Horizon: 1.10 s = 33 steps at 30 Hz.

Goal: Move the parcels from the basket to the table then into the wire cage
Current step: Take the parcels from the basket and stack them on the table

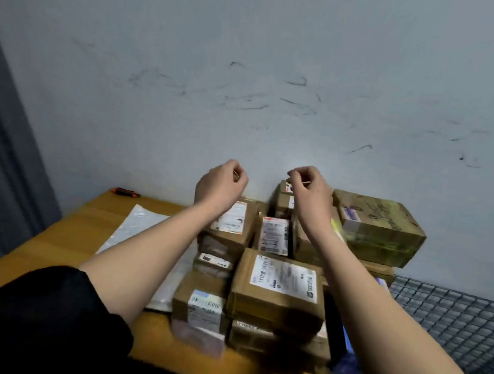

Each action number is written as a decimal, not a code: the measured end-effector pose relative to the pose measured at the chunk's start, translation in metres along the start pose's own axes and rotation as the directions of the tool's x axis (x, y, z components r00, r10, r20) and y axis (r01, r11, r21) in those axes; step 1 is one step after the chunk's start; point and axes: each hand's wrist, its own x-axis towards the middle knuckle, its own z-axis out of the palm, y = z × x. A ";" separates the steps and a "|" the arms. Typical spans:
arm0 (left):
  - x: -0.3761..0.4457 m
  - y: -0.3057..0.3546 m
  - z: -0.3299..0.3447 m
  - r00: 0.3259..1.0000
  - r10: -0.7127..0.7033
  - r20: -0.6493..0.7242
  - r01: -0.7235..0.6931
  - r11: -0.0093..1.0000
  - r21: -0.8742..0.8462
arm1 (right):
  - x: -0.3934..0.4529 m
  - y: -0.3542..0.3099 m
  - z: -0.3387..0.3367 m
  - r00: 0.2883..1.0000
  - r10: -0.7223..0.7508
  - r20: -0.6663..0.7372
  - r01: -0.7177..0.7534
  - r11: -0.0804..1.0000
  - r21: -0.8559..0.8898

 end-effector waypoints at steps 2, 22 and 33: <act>-0.005 -0.029 -0.037 0.993 -0.032 -0.114 0.037 0.998 0.044 | -0.013 -0.031 0.035 0.996 -0.047 0.079 0.043 0.998 0.049; -0.359 -0.468 -0.157 0.479 -0.877 0.042 0.850 0.475 0.227 | -0.428 -0.009 0.397 0.263 0.140 0.954 0.208 0.958 -0.198; -0.565 -0.682 -0.037 0.414 -0.886 0.211 0.587 0.437 0.682 | -0.678 0.190 0.508 0.046 0.371 0.927 0.459 0.817 -0.350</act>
